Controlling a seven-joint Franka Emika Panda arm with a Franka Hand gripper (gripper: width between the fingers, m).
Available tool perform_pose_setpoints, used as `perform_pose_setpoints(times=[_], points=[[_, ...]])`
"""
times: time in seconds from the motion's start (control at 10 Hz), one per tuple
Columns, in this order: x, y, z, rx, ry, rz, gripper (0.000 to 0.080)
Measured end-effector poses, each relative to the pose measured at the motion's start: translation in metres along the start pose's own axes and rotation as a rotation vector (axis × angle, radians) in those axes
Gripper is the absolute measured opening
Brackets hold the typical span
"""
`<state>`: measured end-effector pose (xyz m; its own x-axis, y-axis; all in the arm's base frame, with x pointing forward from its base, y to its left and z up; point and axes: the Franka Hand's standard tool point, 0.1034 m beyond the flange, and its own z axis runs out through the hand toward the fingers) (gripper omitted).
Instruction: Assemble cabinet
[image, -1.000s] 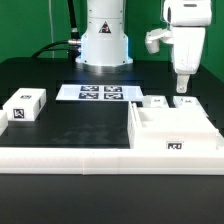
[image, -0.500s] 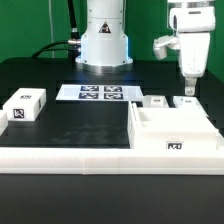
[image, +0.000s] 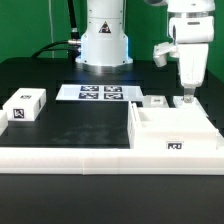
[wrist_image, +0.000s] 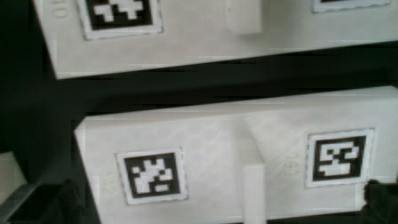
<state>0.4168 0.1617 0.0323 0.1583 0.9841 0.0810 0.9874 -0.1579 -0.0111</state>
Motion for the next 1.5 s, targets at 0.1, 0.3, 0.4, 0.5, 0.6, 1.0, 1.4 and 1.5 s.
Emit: perform_pose_setpoints(times=[0.1, 0.3, 0.4, 0.5, 0.6, 1.0, 1.4, 1.5], points=[[0.003, -0.002, 0.005, -0.001, 0.007, -0.003, 0.0797], [0.007, -0.006, 0.011, -0.001, 0.016, -0.001, 0.0797], [0.007, -0.006, 0.013, -0.002, 0.019, 0.000, 0.0797], [0.004, -0.007, 0.016, 0.004, 0.018, 0.003, 0.0797], [0.003, -0.008, 0.018, 0.008, 0.017, 0.006, 0.0662], [0.002, -0.008, 0.019, 0.010, 0.016, 0.009, 0.0205], [0.001, -0.008, 0.019, 0.010, 0.016, 0.012, 0.0068], [0.001, -0.008, 0.019, 0.010, 0.016, 0.012, 0.0068]])
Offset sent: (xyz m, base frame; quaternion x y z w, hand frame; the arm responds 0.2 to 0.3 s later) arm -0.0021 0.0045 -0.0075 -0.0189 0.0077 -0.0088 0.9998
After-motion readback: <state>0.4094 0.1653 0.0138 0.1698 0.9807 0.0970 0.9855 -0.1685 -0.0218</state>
